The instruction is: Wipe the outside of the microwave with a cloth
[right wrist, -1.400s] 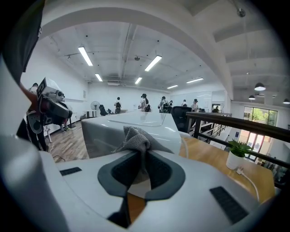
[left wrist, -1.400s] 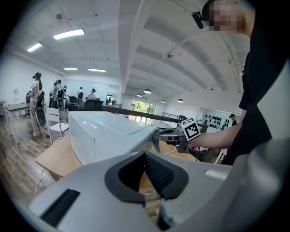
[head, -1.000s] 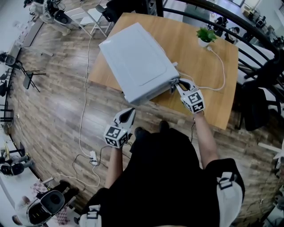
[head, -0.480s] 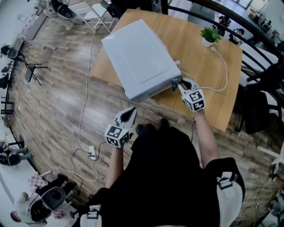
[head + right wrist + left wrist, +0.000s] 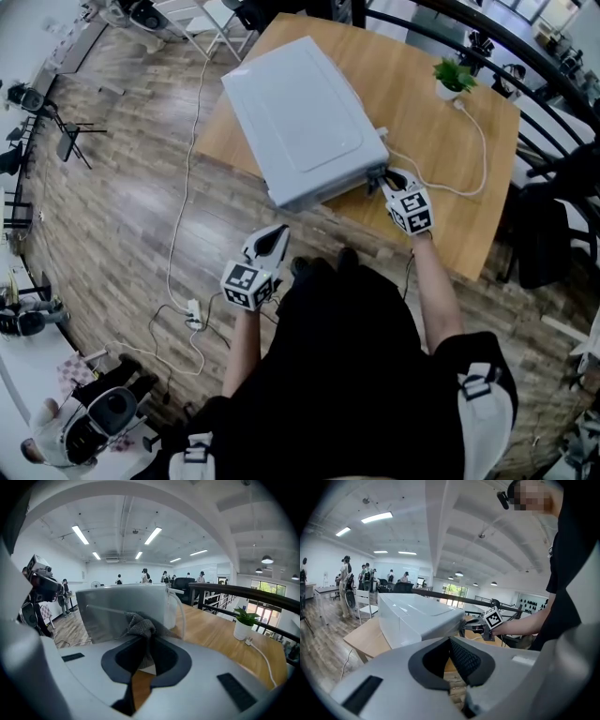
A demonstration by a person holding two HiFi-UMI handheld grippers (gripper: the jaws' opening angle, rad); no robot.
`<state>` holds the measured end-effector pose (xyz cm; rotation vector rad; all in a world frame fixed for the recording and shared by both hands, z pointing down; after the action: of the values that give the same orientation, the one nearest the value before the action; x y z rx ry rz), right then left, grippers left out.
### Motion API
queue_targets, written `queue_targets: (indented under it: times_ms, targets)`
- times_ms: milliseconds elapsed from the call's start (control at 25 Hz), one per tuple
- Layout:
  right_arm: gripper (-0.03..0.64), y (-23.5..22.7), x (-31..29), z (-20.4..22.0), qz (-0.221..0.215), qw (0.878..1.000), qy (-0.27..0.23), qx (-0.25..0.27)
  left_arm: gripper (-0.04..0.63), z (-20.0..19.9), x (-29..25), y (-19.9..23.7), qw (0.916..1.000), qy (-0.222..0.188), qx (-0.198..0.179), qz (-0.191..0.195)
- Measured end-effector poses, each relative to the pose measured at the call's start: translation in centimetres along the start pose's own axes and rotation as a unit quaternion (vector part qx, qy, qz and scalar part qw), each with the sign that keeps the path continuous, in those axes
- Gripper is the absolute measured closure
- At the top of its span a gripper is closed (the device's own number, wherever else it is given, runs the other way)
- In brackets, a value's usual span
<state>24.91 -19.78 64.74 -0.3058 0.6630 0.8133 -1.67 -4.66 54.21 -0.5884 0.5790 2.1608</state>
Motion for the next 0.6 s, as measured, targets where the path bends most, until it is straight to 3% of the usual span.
queue_targets:
  times_ms: [600]
  targets:
    - [0.583, 0.15, -0.57, 0.42, 0.0, 1.0, 0.006, -0.01, 0.594, 0.86, 0.51, 0.23, 0.9998, 0.01, 0.009, -0.015]
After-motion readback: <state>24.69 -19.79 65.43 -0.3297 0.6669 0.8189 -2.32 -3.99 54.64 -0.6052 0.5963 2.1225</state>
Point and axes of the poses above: the fingertips, and each gripper's own axes: x backward along the fingers, y to its left, z out of its underside, the point moved 3 cm from there along x, backward along the fingers, and after that the axes turned 12 degrees about y, right-handed, at the moved point
